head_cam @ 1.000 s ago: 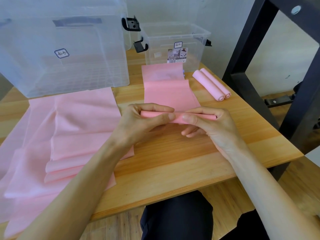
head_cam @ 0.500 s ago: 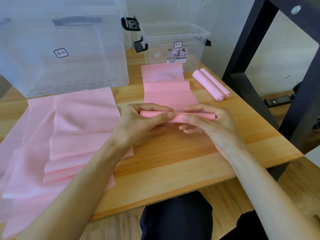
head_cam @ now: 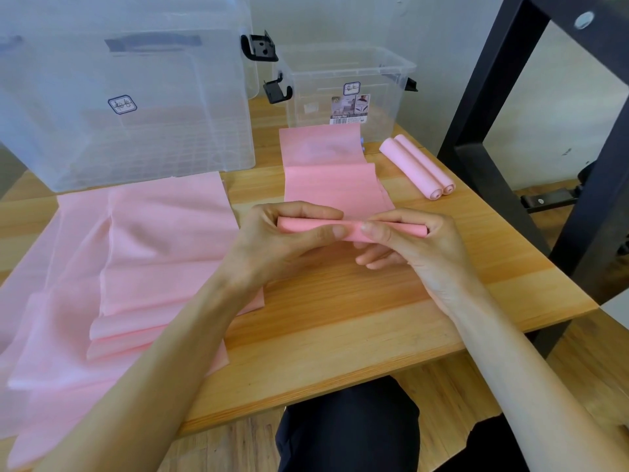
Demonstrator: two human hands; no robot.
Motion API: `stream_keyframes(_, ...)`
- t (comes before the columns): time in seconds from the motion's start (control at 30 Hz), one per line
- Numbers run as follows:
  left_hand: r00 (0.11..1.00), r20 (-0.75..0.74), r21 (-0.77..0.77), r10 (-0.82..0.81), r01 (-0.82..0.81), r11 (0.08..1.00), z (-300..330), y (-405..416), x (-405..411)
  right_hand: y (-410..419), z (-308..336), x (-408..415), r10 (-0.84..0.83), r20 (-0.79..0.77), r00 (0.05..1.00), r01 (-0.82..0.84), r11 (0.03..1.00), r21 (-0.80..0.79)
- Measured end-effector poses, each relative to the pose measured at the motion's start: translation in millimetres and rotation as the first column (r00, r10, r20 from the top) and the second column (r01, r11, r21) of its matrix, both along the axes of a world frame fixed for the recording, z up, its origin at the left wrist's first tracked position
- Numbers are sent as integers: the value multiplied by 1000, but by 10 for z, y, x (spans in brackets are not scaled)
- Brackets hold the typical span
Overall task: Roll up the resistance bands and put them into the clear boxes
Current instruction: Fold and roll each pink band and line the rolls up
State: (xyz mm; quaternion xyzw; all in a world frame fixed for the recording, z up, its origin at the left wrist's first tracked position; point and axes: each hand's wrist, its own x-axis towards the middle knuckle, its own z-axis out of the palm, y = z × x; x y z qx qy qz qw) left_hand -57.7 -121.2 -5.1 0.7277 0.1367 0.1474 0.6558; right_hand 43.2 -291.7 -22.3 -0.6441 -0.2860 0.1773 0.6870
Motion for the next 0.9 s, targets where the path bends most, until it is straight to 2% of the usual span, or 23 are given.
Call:
stream_keyframes(0.2, 999, -19, -48, 32, -33, 998, -15, 12, 9, 25, 2, -5, 21, 9, 1000, -21, 999, 29)
stream_keyframes(0.4, 999, 35, -1, 1, -1, 1000, -6, -5, 0, 21, 4, 0, 5, -18, 1000, -4, 1000, 28)
stream_keyframes(0.53, 998, -46, -105, 37, -41, 994, -14, 12, 13, 23, -6, -1, 37, 17, 999, -38, 999, 33)
stream_keyframes(0.7, 1000, 30, 23, 5, -6, 1000, -4, -7, 6, 8, -6, 8, -3, -1, 1000, 3, 1000, -2)
stream_keyframes(0.9, 999, 13, 5, 40, -40, 999, -10, -10, 5, 19, -5, 7, 6, 15, 1000, -6, 999, 39)
